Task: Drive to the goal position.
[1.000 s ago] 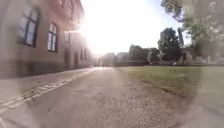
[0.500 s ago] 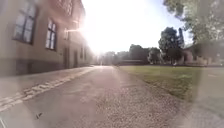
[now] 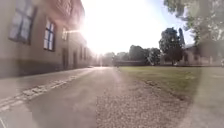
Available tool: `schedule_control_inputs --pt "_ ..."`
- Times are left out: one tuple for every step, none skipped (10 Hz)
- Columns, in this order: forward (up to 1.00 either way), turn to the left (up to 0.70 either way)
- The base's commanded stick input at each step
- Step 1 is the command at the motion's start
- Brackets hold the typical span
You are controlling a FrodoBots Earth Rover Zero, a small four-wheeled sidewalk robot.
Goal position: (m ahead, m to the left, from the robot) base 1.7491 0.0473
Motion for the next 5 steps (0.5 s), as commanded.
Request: schedule_control_inputs --pt "0.60 0.00" --pt "0.60 0.00" --pt "0.60 0.00" --pt "0.60 0.00" --pt "0.60 0.00"
